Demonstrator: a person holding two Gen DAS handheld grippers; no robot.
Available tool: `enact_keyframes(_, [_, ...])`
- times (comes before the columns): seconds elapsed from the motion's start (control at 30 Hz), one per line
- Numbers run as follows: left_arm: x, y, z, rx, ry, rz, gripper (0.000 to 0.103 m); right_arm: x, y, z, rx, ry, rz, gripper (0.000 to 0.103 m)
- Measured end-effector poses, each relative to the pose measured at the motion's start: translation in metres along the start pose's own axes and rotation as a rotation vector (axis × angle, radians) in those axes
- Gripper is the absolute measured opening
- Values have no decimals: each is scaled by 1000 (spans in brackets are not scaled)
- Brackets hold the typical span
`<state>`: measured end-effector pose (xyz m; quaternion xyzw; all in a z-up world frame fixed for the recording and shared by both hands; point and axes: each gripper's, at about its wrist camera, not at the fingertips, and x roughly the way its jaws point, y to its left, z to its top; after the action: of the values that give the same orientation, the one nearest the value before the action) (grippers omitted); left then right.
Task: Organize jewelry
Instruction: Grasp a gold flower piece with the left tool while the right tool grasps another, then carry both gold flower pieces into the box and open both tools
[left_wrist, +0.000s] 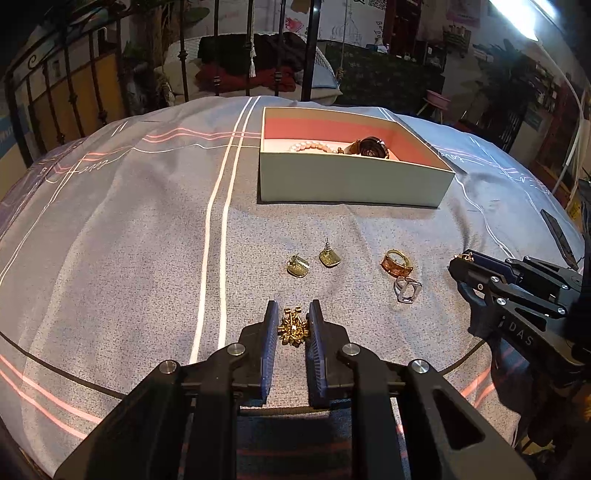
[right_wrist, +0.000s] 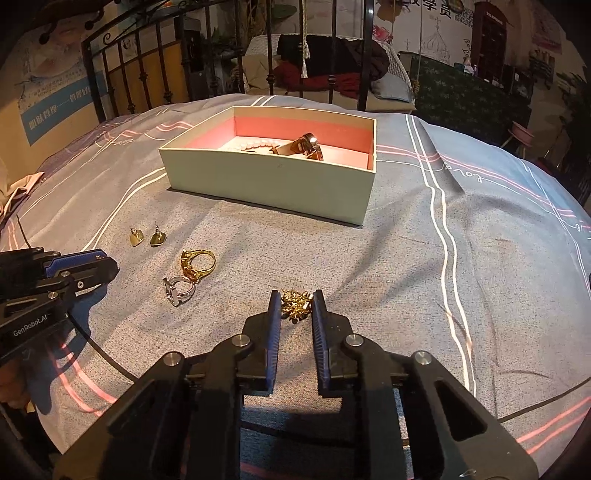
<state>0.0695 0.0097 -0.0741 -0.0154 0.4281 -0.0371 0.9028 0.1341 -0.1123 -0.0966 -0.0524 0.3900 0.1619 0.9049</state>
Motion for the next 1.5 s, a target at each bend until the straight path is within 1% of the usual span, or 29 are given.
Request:
enact_keyframes(0.23, [-2, 0, 0, -12, 5, -12, 17, -6, -1, -3, 11, -23, 14, 18])
enact_keyframes(0.57, [-3, 1, 2, -32, 14, -25, 17, -9, 1, -7, 19, -27, 48, 18])
enact_keyframes(0.9, [-5, -4, 6, -25, 19, -44, 17, -13, 1, -9, 34, -36, 71, 18])
enact_keyframes(1.03, [-9, -6, 18, -9, -10, -40, 17, -20, 2, -2, 36, -58, 87, 18])
enact_keyframes(1.2, [-18, -5, 43, -15, -64, -59, 17, -31, 1, 16, 33, -109, 96, 18])
enact_keyframes(1.33, [-22, -6, 66, -20, -109, -63, 17, -33, -2, 40, 23, -141, 85, 18])
enact_keyframes(1.5, [-14, -12, 98, -46, -125, -69, 17, -21, -5, 73, 14, -154, 62, 18])
